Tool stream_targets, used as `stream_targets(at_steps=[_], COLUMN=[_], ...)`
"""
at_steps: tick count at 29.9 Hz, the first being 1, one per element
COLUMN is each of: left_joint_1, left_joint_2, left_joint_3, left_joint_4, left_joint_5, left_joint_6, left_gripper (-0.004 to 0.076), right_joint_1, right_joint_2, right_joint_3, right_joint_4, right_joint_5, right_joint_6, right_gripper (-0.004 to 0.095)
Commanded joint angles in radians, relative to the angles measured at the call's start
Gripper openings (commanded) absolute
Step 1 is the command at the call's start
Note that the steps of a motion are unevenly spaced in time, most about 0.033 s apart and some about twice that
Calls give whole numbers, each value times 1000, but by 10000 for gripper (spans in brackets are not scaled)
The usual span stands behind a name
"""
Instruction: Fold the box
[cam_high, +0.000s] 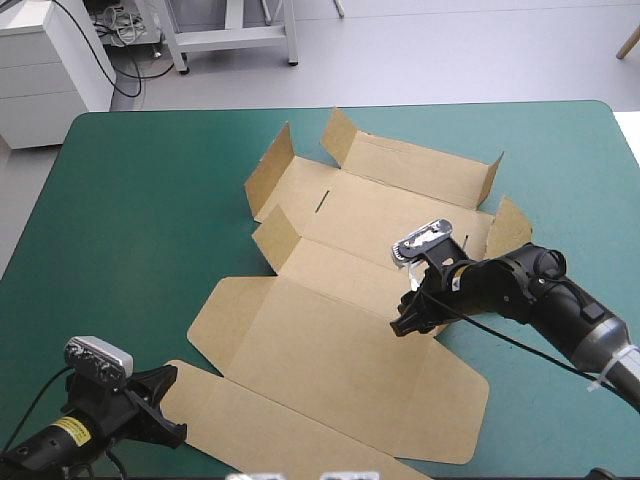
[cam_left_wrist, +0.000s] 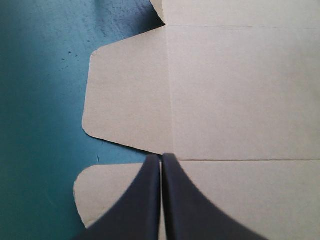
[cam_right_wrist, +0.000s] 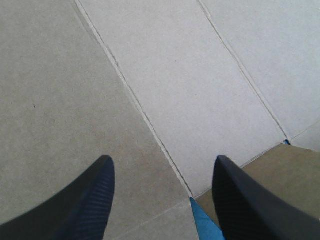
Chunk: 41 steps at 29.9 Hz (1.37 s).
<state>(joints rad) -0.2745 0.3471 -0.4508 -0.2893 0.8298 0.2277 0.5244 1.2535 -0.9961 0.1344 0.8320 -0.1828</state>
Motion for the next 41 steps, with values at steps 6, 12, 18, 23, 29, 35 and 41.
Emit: stream_targets(at_steps=[6,12,18,23,29,35,41], left_joint_1=[-3,-3,-3,-3,-3,-3,-3], left_joint_2=[14,14,14,14,14,14,14], left_joint_3=[-25,-25,-25,-25,-25,-25,-25], left_joint_4=[-26,-26,-28,-30,-30,-30,-30], left_joint_5=[-63,-63,-63,-63,-63,-63,-63], left_joint_6=[-3,-3,-3,-3,-3,-3,-3], left_gripper=[-8,-8,-8,-8,-8,-8,-8], right_joint_1=[-1,-1,-1,-1,-46,-105,-105], right_joint_2=[-21,-21,-32,-54,-105,-179,-225], right_joint_3=[-214,-445,-611,-665,-665,-644,-597], right_joint_4=[-71,-203,-306,-369,-474,-496,-490], right_joint_5=[125,326,339,339,339,339,339], right_joint_6=[21,110,154,163,166,170,198], right_gripper=[524,524,524,523,523,506,506])
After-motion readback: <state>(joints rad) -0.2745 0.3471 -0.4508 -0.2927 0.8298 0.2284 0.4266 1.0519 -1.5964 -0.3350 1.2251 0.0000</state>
